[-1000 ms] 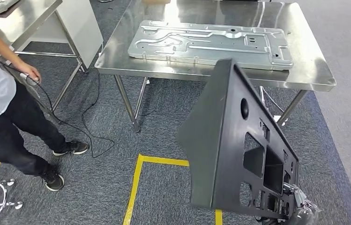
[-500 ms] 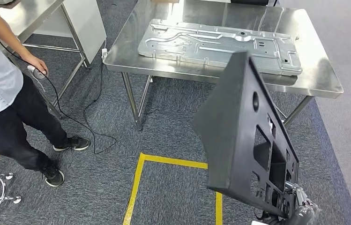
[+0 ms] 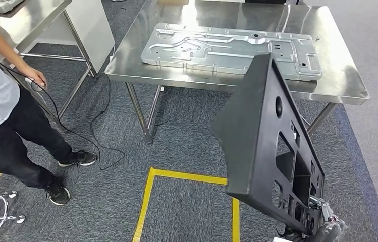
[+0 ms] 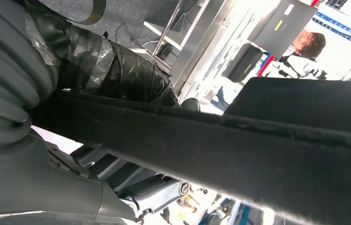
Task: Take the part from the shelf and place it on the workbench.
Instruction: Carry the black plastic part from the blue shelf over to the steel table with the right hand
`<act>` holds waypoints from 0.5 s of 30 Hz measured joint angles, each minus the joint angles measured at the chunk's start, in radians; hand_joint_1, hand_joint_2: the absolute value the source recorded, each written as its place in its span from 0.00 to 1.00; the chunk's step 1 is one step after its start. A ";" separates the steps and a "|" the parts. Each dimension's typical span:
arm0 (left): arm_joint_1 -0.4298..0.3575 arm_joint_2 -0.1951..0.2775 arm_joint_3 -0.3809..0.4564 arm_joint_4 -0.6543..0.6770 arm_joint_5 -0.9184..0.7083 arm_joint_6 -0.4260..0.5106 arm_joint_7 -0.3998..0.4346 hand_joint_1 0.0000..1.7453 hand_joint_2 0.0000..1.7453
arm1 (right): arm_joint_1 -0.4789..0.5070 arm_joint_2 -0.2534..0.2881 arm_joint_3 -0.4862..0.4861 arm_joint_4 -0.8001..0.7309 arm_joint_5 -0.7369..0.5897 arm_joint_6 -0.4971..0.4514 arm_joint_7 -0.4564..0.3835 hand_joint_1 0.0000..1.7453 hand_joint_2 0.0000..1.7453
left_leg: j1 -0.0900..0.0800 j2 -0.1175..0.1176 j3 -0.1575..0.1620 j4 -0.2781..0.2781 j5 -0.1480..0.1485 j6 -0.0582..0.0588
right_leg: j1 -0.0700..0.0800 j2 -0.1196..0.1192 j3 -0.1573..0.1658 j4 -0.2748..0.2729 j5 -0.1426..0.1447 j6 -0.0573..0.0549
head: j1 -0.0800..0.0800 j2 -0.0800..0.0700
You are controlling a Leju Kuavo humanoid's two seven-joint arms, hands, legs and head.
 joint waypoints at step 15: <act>0.006 0.000 0.001 0.000 -0.002 0.000 -0.002 0.00 1.00 | -0.007 0.005 -0.002 0.000 0.016 0.000 -0.003 1.00 1.00 | -0.009 -0.001 0.026 -0.117 0.100 0.055 | 0.005 0.000 0.028 0.082 -0.073 0.033 | 0.001 0.000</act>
